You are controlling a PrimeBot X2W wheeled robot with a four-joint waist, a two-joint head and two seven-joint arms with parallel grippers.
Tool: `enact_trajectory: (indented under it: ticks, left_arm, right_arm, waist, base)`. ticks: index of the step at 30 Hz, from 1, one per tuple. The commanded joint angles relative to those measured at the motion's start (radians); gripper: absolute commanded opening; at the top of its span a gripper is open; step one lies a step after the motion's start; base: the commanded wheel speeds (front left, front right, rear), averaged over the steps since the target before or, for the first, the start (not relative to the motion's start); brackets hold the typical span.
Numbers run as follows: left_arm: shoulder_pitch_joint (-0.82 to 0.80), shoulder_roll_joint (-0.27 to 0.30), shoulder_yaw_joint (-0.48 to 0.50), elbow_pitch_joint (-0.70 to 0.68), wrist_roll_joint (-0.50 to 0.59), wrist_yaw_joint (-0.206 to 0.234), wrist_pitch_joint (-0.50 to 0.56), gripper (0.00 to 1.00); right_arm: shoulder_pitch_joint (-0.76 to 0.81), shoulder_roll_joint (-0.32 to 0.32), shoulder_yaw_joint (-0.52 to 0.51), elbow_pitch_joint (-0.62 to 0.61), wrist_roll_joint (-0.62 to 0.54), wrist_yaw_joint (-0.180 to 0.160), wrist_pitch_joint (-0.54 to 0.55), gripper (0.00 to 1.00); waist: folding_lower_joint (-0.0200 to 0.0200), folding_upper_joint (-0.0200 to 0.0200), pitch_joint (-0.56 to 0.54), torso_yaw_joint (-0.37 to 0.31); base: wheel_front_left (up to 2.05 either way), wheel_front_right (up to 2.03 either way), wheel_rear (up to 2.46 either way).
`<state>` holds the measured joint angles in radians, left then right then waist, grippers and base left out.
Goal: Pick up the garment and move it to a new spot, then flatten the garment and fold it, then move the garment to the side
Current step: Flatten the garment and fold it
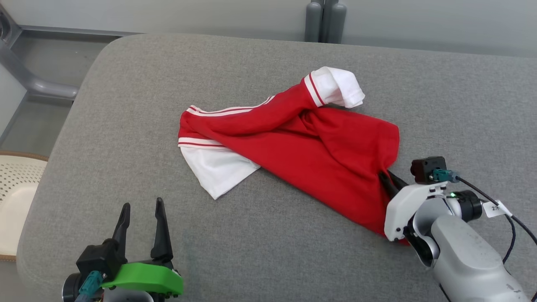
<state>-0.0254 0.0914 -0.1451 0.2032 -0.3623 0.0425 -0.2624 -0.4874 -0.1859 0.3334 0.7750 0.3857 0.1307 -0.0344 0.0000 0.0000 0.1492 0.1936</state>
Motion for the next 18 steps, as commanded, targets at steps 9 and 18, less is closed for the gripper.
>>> enact_trajectory:
  ticks: [9,18]
  left_arm:
    - [0.029,0.002,0.006,-0.016,0.011,0.010,-0.003,1.00]
    - [0.042,-0.004,0.003,-0.016,0.008,0.009,-0.003,1.00]
  right_arm:
    - [-0.080,-0.037,0.031,-0.209,0.044,0.000,-0.087,0.00]
    - [-0.033,-0.053,-0.006,-0.608,0.045,0.000,-0.007,0.00]
  waist:
    - [0.0000,0.0000,-0.020,-0.043]
    - [0.0000,0.0000,-0.046,-0.057]
  base:
    - [0.00,0.00,0.00]
    - [0.00,0.00,0.00]
